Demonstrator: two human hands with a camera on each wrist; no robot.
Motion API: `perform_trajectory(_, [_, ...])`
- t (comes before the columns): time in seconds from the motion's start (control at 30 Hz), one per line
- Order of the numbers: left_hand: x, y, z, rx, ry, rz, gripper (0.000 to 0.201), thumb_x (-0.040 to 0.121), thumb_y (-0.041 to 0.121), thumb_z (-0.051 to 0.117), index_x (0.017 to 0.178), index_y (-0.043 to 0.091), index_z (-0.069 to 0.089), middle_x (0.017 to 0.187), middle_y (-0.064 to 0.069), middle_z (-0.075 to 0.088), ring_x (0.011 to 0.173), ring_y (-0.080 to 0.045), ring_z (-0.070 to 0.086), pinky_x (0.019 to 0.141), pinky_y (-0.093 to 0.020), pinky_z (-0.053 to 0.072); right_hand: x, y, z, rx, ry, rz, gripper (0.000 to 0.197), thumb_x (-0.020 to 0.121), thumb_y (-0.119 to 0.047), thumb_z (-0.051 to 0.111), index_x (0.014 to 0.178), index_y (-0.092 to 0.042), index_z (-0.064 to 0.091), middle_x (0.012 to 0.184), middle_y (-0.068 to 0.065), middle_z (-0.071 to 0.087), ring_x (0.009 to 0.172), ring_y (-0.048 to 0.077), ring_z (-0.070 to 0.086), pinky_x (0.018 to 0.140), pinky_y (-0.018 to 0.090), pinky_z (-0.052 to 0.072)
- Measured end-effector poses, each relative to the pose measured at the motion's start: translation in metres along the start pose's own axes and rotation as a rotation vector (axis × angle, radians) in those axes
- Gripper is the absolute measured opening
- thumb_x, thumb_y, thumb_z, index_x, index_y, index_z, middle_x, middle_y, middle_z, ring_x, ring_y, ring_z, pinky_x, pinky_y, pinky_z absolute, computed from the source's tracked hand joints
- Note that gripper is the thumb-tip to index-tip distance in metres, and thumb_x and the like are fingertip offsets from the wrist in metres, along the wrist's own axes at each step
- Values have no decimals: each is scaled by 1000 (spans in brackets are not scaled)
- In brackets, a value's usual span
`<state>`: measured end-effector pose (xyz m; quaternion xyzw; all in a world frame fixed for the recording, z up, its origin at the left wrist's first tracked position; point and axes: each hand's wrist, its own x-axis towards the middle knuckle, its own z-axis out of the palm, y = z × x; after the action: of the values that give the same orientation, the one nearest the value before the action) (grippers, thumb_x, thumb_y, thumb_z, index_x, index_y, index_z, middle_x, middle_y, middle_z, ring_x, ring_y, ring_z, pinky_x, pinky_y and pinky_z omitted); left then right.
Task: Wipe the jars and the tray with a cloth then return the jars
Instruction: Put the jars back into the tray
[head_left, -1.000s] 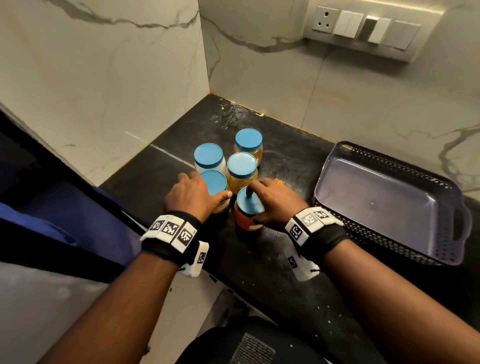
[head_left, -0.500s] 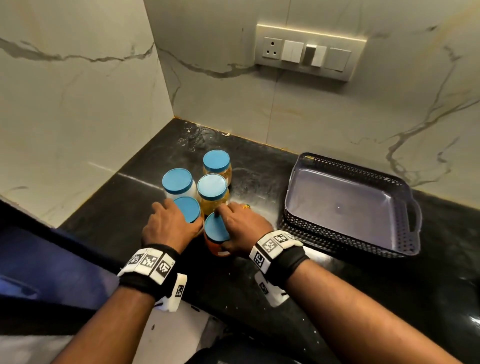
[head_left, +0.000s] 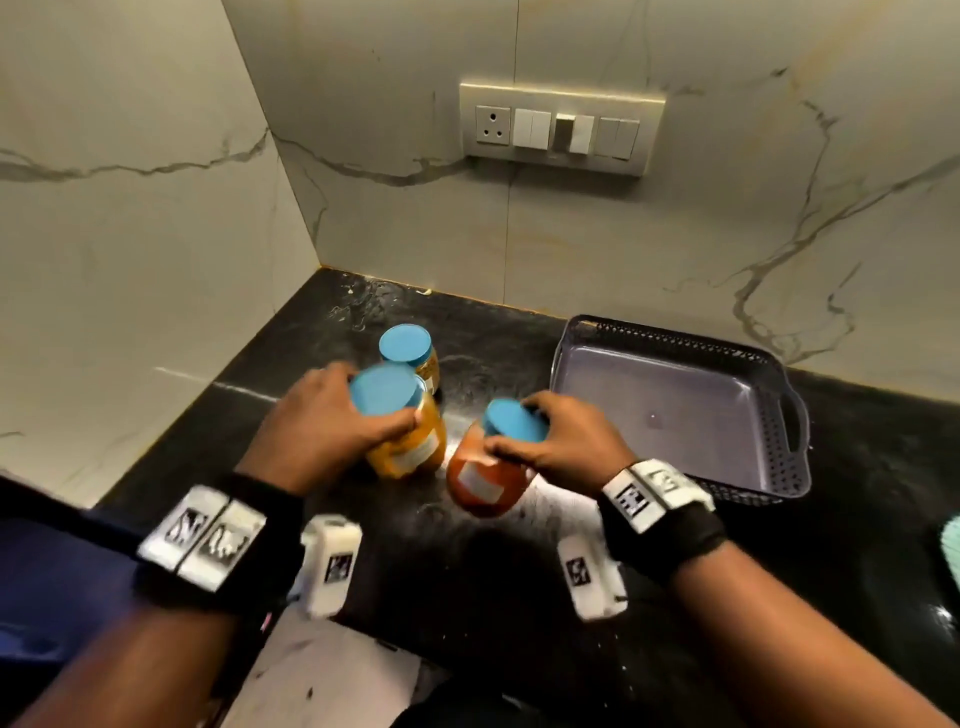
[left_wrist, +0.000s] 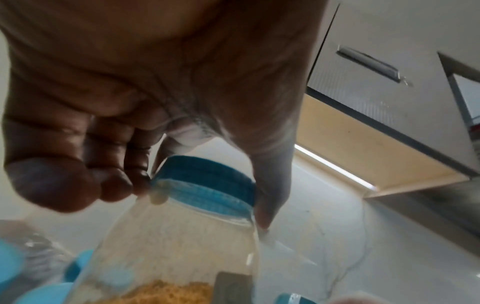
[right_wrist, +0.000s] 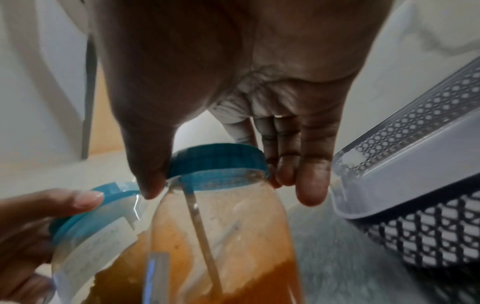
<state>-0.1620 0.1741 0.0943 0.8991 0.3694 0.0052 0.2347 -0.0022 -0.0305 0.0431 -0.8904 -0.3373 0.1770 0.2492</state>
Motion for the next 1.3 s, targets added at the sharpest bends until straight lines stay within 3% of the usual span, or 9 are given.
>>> perform_trajectory(0.13, [28, 52, -7, 63, -13, 184, 80, 71, 69, 77, 127, 16, 58, 117, -6, 62, 99, -22, 56, 79, -35, 44, -3, 29, -37, 117, 139, 118, 67, 68, -68, 75, 117, -23, 64, 110, -3, 69, 99, 17, 64, 87, 33, 53])
perform_trajectory(0.3, [68, 129, 7, 78, -117, 385, 60, 71, 64, 81, 105, 17, 66, 101, -5, 69, 90, -25, 64, 79, -38, 54, -20, 72, -82, 131, 280, 203, 77, 60, -68, 78, 120, -23, 60, 116, -2, 66, 102, 17, 61, 90, 37, 53])
perform_trajectory(0.43, [110, 194, 47, 172, -129, 527, 74, 59, 71, 76, 105, 13, 66, 103, -11, 68, 92, -30, 61, 73, -36, 50, -41, 109, -109, 67, 368, 289, 75, 64, -57, 84, 125, -21, 58, 120, 3, 63, 107, 19, 59, 91, 30, 48])
perform_trajectory(0.5, [127, 219, 73, 224, -143, 548, 73, 63, 66, 80, 109, 12, 65, 109, -13, 67, 97, -32, 62, 72, -33, 46, -47, 125, -114, 38, 387, 338, 78, 64, -55, 84, 129, -21, 58, 122, 6, 63, 110, 21, 59, 93, 30, 46])
perform_trajectory(0.6, [151, 245, 106, 295, -160, 561, 67, 71, 59, 80, 115, 11, 64, 117, -13, 68, 106, -34, 64, 78, -35, 50, -38, 138, -123, 21, 375, 417, 84, 65, -53, 85, 136, -20, 54, 128, 11, 59, 116, 26, 57, 100, 34, 45])
perform_trajectory(0.67, [164, 253, 126, 325, -165, 568, 70, 71, 61, 79, 119, 13, 63, 121, -11, 67, 110, -34, 63, 86, -39, 52, -24, 142, -129, -18, 371, 438, 86, 64, -51, 84, 138, -20, 52, 130, 13, 56, 118, 28, 57, 102, 35, 45])
perform_trajectory(0.8, [185, 263, 154, 442, -149, 603, 73, 72, 62, 76, 123, 14, 59, 124, -9, 63, 115, -32, 61, 93, -41, 45, 15, 154, -135, -118, 309, 471, 79, 66, -48, 80, 135, -20, 53, 129, 12, 58, 119, 30, 56, 99, 35, 46])
perform_trajectory(1.07, [212, 260, 177, 531, -182, 589, 70, 74, 67, 71, 119, 14, 60, 116, -7, 64, 108, -29, 61, 93, -43, 40, 90, 170, -130, -233, 206, 457, 65, 71, -44, 75, 126, -17, 55, 124, 14, 60, 116, 33, 56, 90, 34, 47])
perform_trajectory(1.3, [218, 259, 180, 527, -197, 580, 71, 72, 67, 73, 120, 17, 58, 117, -5, 62, 107, -28, 62, 93, -44, 37, 125, 177, -115, -235, 150, 450, 65, 72, -44, 74, 128, -16, 54, 123, 14, 59, 113, 34, 58, 88, 36, 48])
